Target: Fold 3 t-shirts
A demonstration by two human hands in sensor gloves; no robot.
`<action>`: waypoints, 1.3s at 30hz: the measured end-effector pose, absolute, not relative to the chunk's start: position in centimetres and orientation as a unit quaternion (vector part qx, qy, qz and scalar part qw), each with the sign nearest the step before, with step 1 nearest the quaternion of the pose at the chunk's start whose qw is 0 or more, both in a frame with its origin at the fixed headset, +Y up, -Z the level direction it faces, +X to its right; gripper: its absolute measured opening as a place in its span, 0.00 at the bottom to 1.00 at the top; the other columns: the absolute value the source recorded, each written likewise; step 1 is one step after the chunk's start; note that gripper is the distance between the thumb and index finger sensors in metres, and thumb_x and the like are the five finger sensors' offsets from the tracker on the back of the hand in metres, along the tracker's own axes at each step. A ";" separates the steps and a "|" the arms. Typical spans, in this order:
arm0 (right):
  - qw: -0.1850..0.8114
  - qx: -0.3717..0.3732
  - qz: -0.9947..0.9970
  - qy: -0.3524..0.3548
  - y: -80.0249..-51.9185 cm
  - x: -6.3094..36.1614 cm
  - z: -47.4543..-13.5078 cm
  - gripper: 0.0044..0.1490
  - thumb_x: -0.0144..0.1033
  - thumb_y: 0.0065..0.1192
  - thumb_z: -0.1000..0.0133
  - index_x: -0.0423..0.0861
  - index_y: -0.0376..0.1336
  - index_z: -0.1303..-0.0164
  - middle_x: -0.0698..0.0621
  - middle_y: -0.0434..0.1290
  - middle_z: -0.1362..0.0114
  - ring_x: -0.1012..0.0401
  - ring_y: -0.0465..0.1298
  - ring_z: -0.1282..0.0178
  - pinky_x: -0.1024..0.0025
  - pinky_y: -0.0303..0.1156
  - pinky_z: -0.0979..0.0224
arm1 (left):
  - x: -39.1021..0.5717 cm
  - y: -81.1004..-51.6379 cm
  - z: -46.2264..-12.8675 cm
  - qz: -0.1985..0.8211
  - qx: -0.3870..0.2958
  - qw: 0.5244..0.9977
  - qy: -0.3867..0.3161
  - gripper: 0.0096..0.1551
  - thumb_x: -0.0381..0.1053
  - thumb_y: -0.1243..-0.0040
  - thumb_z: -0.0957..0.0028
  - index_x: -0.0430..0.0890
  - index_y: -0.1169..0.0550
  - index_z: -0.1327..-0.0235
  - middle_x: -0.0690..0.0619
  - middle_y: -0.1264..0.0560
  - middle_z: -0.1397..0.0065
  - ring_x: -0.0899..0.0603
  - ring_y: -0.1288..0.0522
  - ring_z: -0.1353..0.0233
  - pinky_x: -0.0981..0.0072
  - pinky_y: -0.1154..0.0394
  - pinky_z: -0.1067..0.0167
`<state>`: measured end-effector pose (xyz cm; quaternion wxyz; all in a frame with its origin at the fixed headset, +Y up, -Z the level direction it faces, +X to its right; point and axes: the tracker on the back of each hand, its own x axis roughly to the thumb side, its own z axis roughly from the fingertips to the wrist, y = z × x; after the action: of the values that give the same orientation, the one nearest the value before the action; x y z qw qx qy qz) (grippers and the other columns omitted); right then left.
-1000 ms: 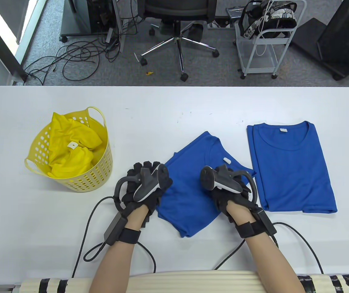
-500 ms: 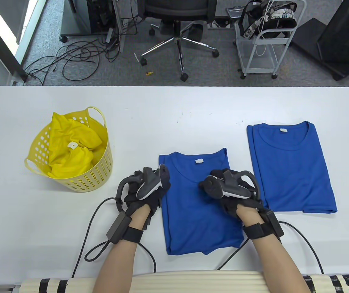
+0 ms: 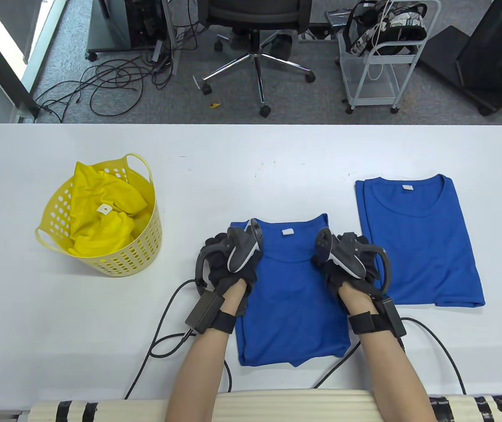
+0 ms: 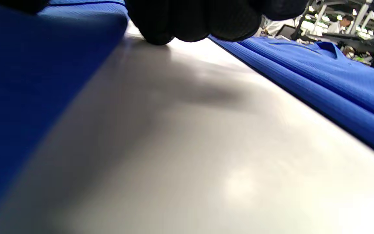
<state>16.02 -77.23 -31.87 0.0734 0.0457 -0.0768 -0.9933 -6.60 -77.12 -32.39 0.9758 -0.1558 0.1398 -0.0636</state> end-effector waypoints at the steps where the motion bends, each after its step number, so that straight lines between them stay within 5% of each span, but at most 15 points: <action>1: 0.067 0.038 -0.994 -0.074 -77.2 15.7 -31.9 0.41 0.56 0.60 0.55 0.42 0.65 0.39 0.40 0.65 0.33 0.42 0.66 0.38 0.40 0.59 0.32 | -6.5 -77.1 -32.4 -0.047 -0.154 0.977 0.136 0.43 0.73 0.46 0.62 0.53 0.31 0.35 0.49 0.33 0.25 0.39 0.32 0.23 0.47 0.36 0.28; 7: 0.054 0.008 -0.995 -0.082 -77.1 14.2 -31.9 0.26 0.44 0.63 0.52 0.45 0.68 0.46 0.44 0.69 0.36 0.45 0.70 0.41 0.41 0.62 0.34 | -5.7 -76.9 -32.5 -0.026 -0.143 0.984 0.106 0.28 0.65 0.41 0.58 0.57 0.25 0.45 0.55 0.31 0.28 0.43 0.31 0.24 0.48 0.37 0.28; 19: 0.057 -0.017 -0.996 -0.067 -77.2 13.9 -31.6 0.26 0.47 0.63 0.51 0.43 0.68 0.49 0.43 0.70 0.40 0.46 0.70 0.43 0.42 0.63 0.34 | -5.7 -76.8 -32.1 -0.008 -0.098 0.993 0.065 0.25 0.64 0.37 0.59 0.56 0.21 0.50 0.54 0.26 0.33 0.45 0.26 0.29 0.52 0.33 0.29; 29: 0.044 -0.006 -0.999 0.012 -71.9 17.0 -28.9 0.27 0.47 0.65 0.53 0.43 0.68 0.50 0.43 0.70 0.40 0.46 0.70 0.43 0.42 0.63 0.34 | -5.2 -73.4 -30.1 0.113 -0.025 0.993 0.028 0.25 0.64 0.37 0.60 0.56 0.21 0.50 0.54 0.25 0.34 0.46 0.26 0.30 0.53 0.32 0.30; 39: 0.054 0.038 -0.997 0.039 -68.1 22.9 -26.7 0.27 0.46 0.65 0.53 0.42 0.69 0.50 0.42 0.70 0.40 0.46 0.70 0.43 0.42 0.62 0.33 | 0.3 -72.0 -29.3 0.154 -0.010 0.988 -0.001 0.26 0.64 0.37 0.60 0.56 0.23 0.50 0.55 0.26 0.34 0.47 0.26 0.29 0.54 0.33 0.29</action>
<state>22.87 -68.14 -26.73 0.0536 0.0384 0.0388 -0.9971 0.30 -72.05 -29.33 0.9879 -0.0096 -0.0011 0.1545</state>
